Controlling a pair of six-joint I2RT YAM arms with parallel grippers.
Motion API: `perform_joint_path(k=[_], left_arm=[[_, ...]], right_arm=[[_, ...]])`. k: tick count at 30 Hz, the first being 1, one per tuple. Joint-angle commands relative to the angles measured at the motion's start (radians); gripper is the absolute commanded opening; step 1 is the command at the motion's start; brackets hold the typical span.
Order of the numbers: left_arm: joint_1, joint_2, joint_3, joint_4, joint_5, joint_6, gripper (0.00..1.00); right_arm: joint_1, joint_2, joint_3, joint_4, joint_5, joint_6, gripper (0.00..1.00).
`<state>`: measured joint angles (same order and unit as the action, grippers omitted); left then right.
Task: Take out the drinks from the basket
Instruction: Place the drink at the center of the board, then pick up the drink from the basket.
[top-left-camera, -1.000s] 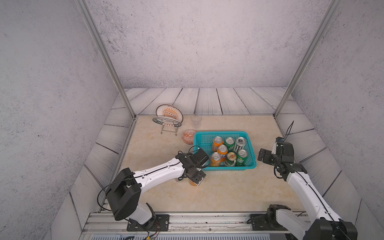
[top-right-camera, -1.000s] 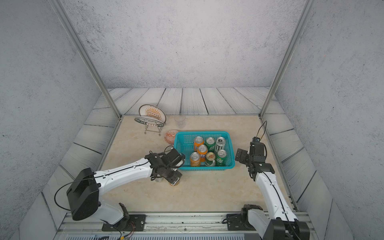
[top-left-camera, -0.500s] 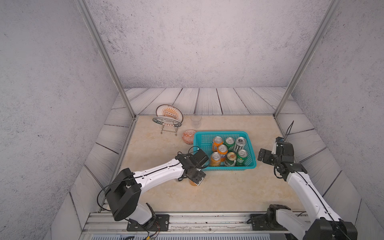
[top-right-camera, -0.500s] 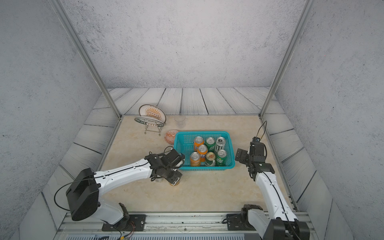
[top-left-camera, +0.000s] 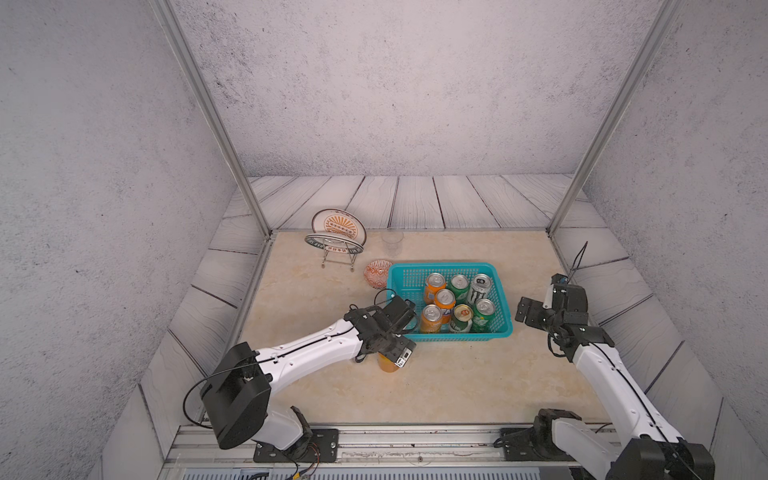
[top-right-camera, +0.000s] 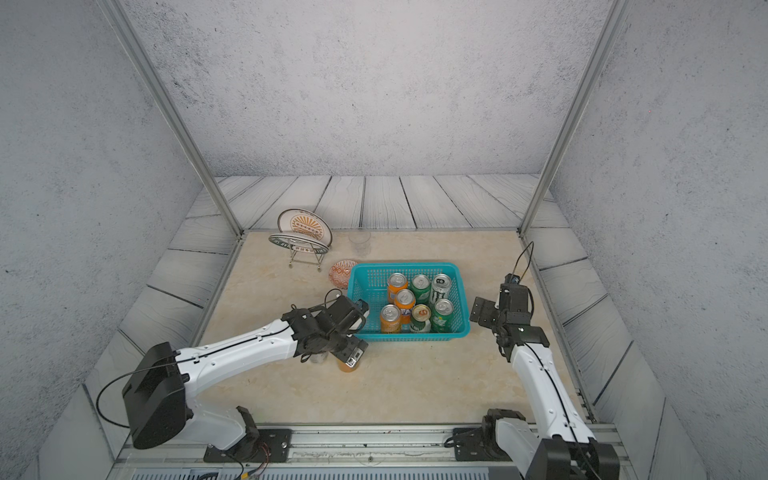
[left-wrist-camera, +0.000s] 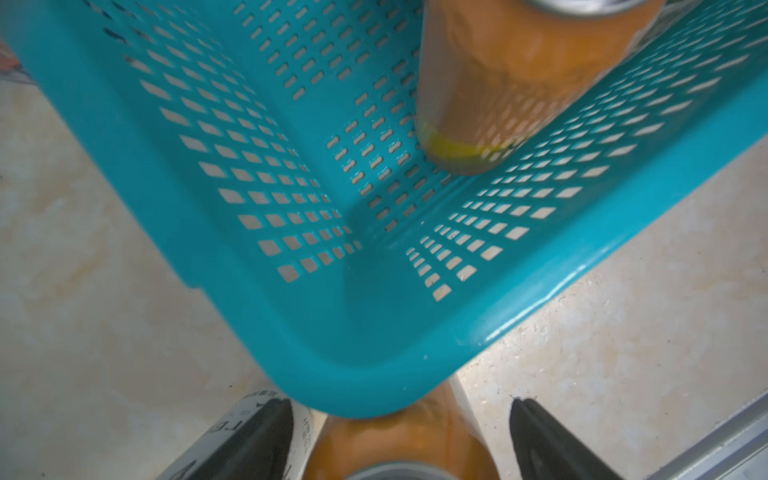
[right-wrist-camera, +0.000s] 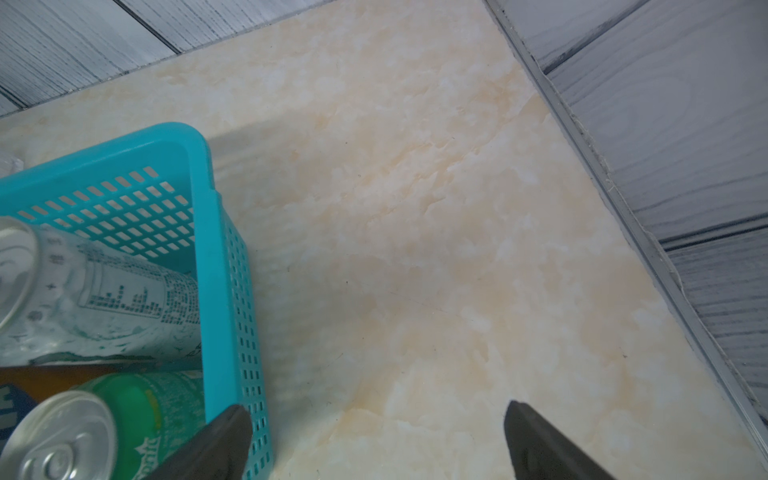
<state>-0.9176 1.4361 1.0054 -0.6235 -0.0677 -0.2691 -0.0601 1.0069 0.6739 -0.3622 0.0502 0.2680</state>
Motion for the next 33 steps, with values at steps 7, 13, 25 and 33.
perform_joint_path(k=[7, 13, 25, 33], left_arm=[[0.001, -0.092, 0.078, -0.065, -0.008, 0.02, 0.91], [0.001, -0.138, 0.156, -0.071, 0.004, 0.066, 0.97], [0.007, 0.065, 0.401, -0.132, 0.051, 0.203, 0.99], [0.015, 0.293, 0.567, -0.165, 0.056, 0.22, 0.99]], right_arm=[[-0.002, -0.006, 0.013, 0.0, -0.007, -0.005, 1.0], [-0.003, -0.008, 0.013, -0.002, -0.009, -0.003, 0.99], [-0.003, -0.013, 0.016, -0.009, -0.004, -0.006, 0.99], [-0.002, -0.017, 0.018, -0.018, 0.004, -0.015, 0.99]])
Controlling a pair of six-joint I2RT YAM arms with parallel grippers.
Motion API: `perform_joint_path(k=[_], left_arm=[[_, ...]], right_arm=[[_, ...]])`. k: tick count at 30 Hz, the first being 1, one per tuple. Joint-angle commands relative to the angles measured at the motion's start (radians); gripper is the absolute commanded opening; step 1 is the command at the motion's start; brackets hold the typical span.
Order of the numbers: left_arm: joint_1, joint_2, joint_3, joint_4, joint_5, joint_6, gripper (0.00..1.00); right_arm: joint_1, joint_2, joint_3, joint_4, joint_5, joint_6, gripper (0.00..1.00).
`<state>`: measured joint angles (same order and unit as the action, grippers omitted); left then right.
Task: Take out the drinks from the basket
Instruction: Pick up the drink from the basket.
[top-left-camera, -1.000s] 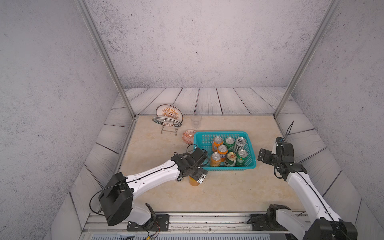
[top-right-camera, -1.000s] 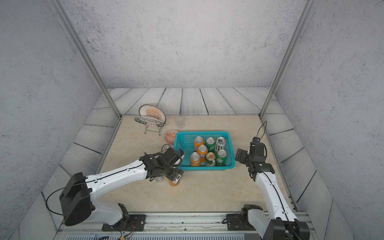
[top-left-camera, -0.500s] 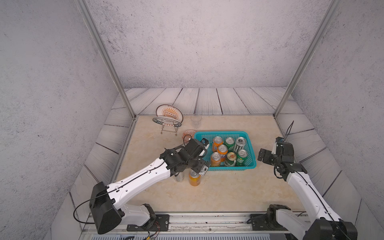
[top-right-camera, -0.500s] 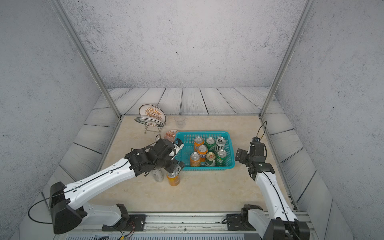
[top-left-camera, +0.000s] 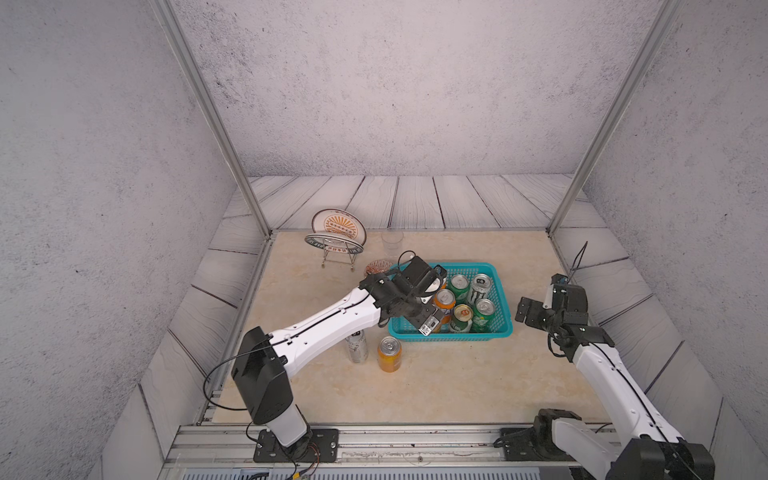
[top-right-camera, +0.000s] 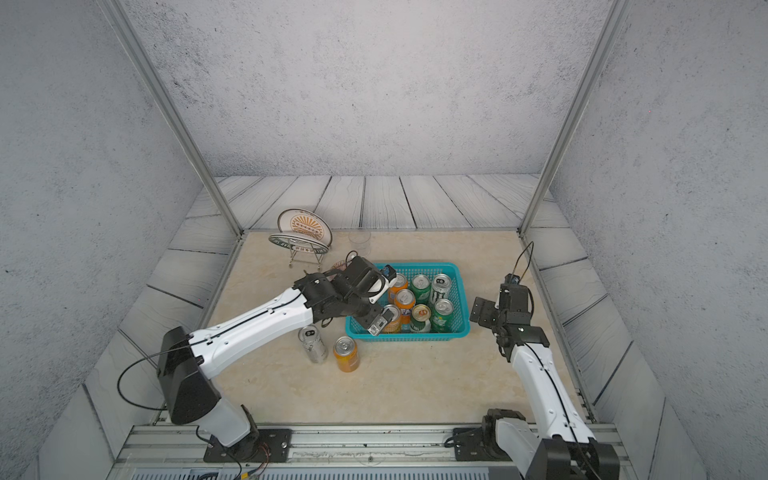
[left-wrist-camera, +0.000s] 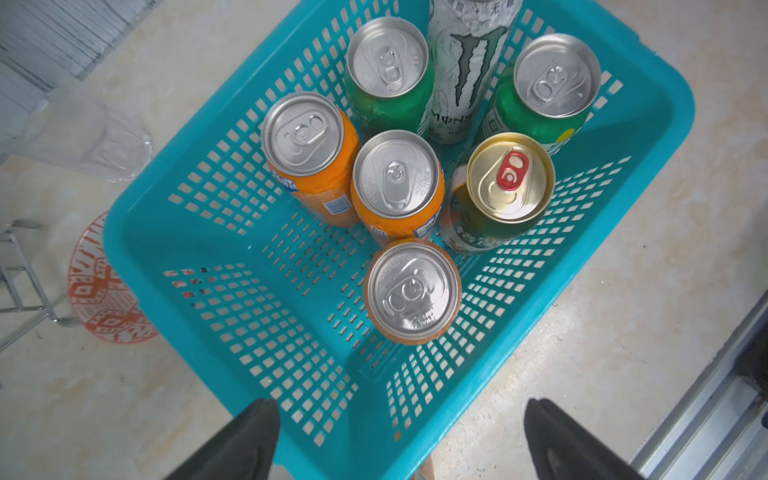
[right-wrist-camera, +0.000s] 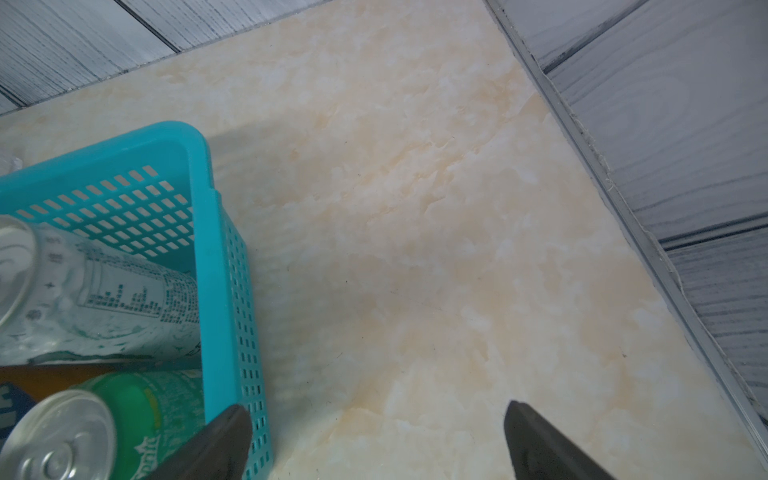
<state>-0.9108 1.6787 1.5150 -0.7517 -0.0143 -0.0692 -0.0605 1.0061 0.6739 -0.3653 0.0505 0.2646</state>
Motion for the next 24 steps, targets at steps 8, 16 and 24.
perform_joint_path(k=[8, 16, 24], left_arm=[[0.014, 0.235, 0.198, -0.091, -0.007, 0.039, 0.99], [0.023, 0.335, 0.243, -0.113, -0.009, 0.029, 1.0], [0.023, 0.358, 0.214, -0.083, 0.01, 0.009, 0.98]], right_arm=[[-0.002, -0.015, 0.021, -0.024, 0.008, -0.024, 0.99], [-0.002, -0.005, 0.021, -0.021, 0.005, -0.027, 0.99], [-0.001, 0.002, 0.018, -0.017, 0.008, -0.029, 0.99]])
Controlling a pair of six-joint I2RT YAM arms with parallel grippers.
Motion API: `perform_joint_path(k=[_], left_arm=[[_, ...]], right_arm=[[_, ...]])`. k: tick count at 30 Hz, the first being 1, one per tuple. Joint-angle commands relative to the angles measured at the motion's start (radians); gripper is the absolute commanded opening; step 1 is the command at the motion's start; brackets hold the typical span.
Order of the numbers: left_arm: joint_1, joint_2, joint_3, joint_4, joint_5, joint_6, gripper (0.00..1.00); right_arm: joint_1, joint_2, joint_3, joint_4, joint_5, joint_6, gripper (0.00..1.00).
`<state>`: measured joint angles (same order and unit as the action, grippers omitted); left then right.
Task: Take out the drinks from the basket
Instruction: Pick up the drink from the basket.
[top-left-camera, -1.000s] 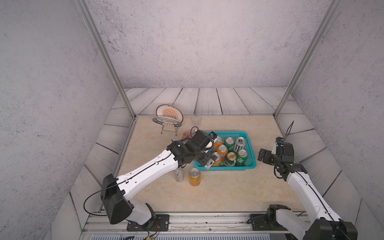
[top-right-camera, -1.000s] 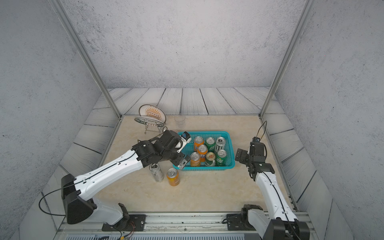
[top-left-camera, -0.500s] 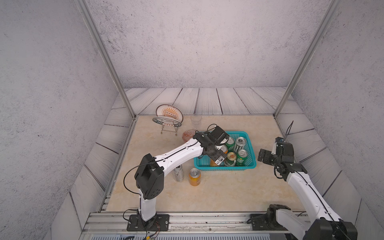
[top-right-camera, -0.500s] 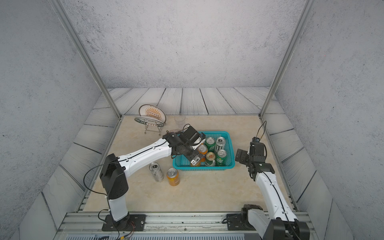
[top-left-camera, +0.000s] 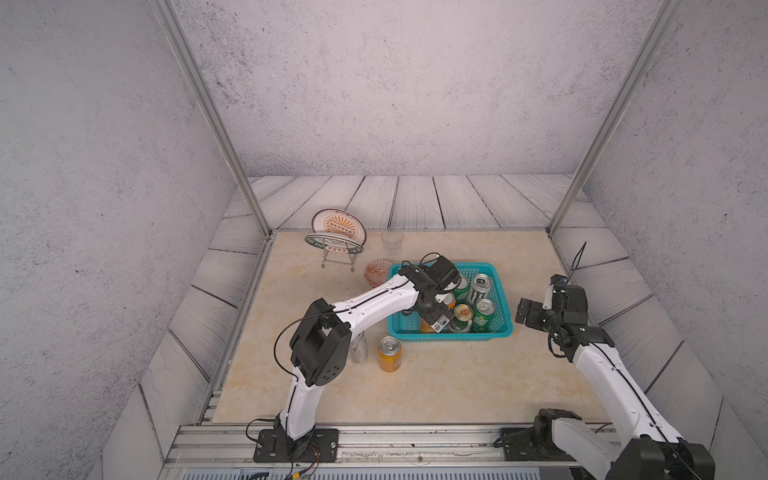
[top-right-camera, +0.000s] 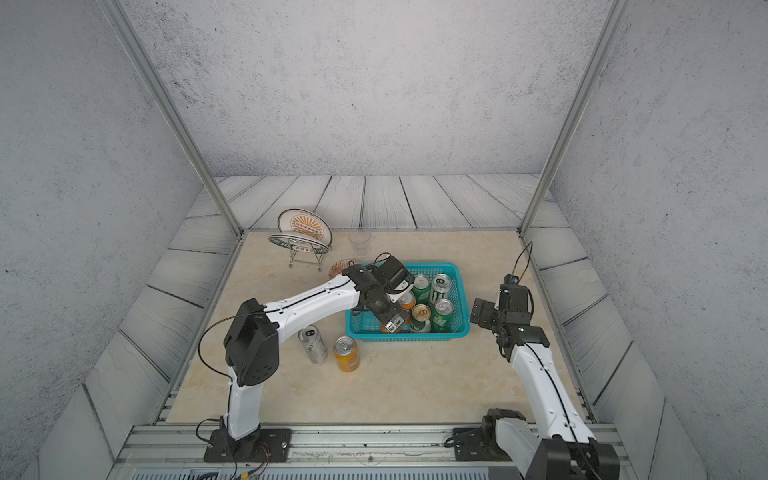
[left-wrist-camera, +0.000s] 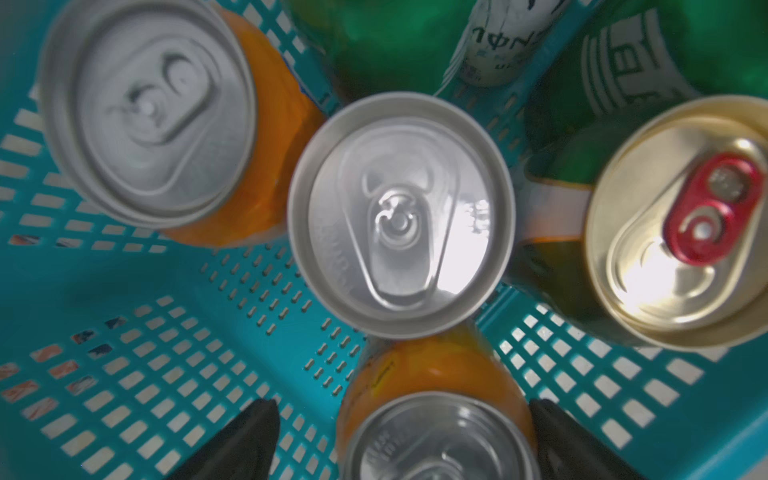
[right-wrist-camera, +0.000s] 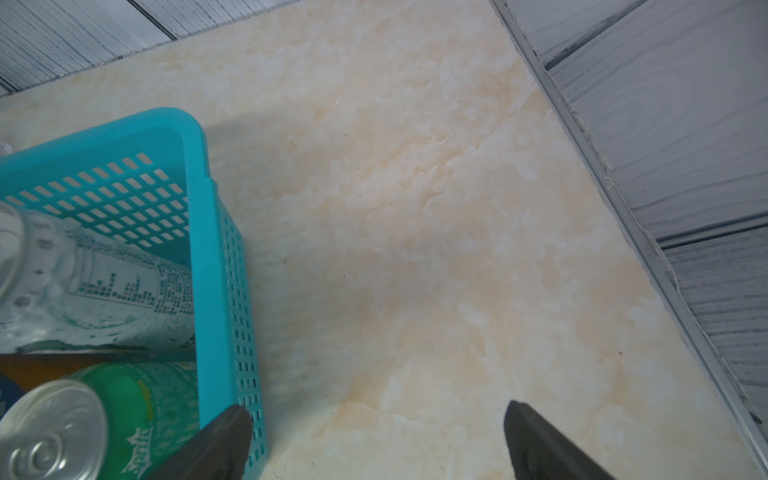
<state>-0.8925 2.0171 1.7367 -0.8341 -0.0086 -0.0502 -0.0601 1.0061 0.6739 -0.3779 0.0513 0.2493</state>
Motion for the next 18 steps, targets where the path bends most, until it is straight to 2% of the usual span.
perform_joint_path(k=[1, 10, 18], left_arm=[[0.005, 0.022, -0.009, 0.002, 0.005, -0.012, 0.98], [0.005, 0.041, -0.011, 0.008, 0.024, -0.023, 0.93], [0.004, 0.053, -0.008, -0.002, 0.04, -0.027, 0.83]], right_arm=[[-0.002, 0.004, 0.017, -0.003, 0.007, -0.013, 0.99], [-0.002, 0.011, 0.017, 0.002, 0.004, -0.013, 0.99], [-0.002, 0.008, 0.018, 0.002, 0.004, -0.013, 0.99]])
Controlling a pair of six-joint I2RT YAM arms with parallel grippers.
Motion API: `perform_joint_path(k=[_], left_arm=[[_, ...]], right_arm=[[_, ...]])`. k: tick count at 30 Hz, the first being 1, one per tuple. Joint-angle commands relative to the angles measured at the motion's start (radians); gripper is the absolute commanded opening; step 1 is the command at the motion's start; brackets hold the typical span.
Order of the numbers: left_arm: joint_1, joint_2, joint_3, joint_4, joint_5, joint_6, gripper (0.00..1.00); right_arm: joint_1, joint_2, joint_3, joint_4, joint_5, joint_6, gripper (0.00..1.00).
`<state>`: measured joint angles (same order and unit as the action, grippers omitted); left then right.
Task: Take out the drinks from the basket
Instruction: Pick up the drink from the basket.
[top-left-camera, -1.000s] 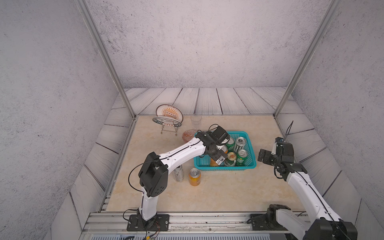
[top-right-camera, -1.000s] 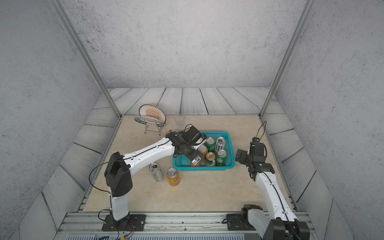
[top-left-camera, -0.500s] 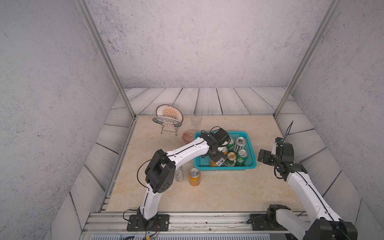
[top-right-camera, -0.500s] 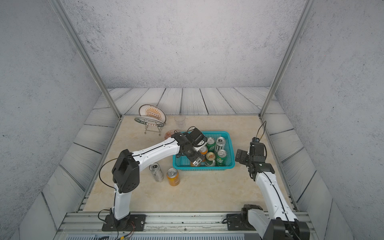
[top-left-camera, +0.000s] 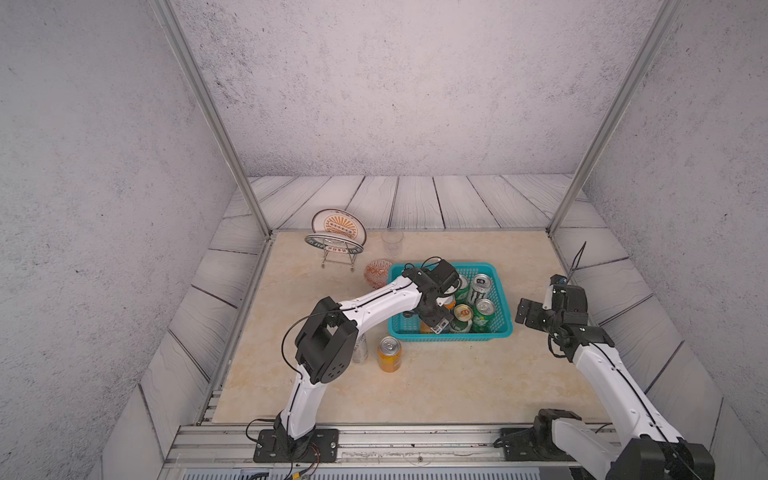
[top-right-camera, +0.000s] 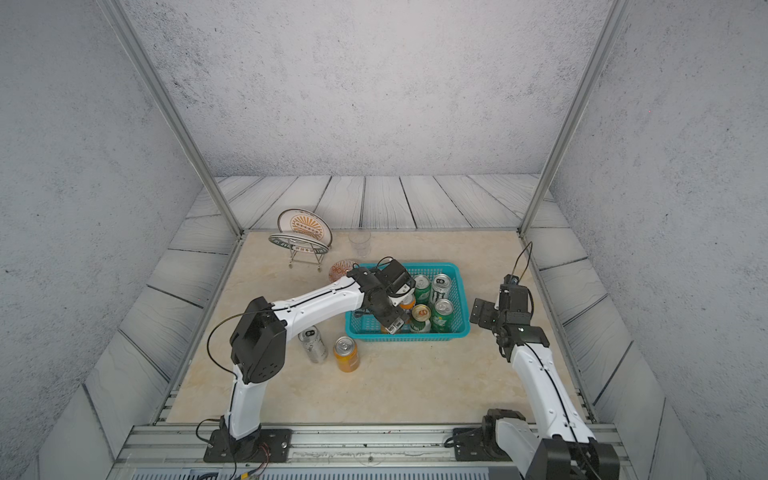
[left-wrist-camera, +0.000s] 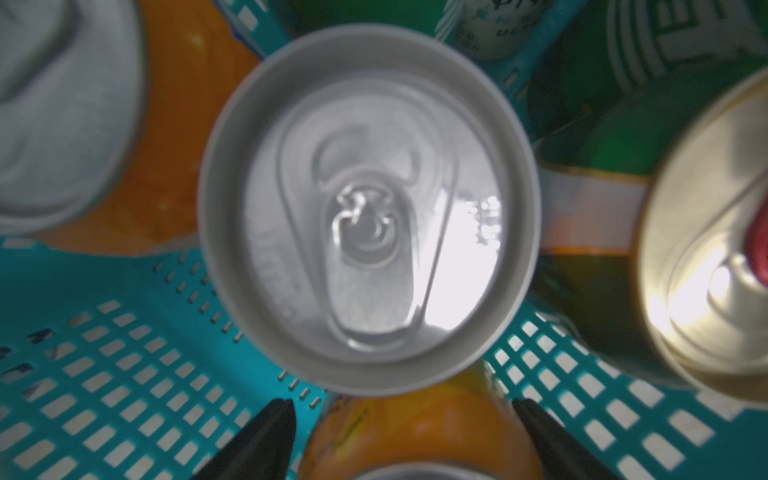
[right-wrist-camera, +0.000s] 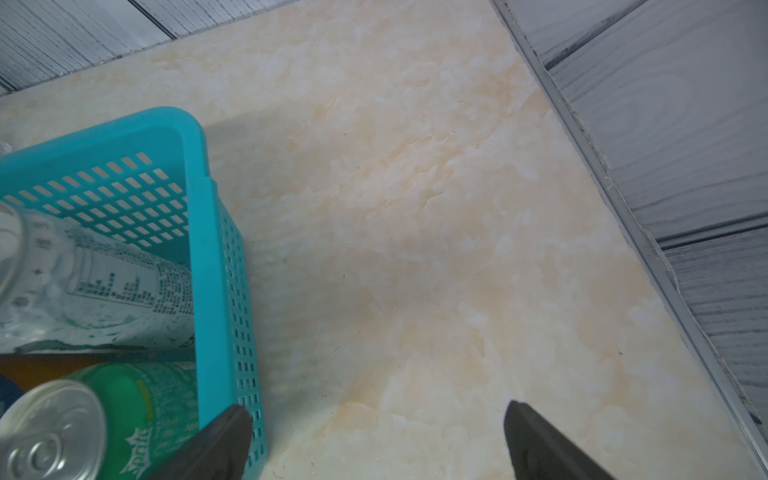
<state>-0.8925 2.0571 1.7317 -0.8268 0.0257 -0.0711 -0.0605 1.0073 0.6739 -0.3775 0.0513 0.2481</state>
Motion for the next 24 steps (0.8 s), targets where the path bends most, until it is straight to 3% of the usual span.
perform_joint_path(k=[1, 8, 24], left_arm=[[0.005, 0.012, 0.0, -0.011, 0.008, -0.004, 0.82], [0.005, -0.002, 0.014, -0.027, 0.019, -0.001, 0.7], [0.006, -0.135, 0.006, -0.052, -0.007, -0.007, 0.67]], right_arm=[[-0.002, 0.007, 0.018, 0.001, 0.004, -0.012, 0.99], [-0.002, 0.007, 0.017, 0.0, 0.007, -0.013, 0.99], [-0.001, 0.001, 0.019, -0.005, 0.006, -0.013, 0.99]])
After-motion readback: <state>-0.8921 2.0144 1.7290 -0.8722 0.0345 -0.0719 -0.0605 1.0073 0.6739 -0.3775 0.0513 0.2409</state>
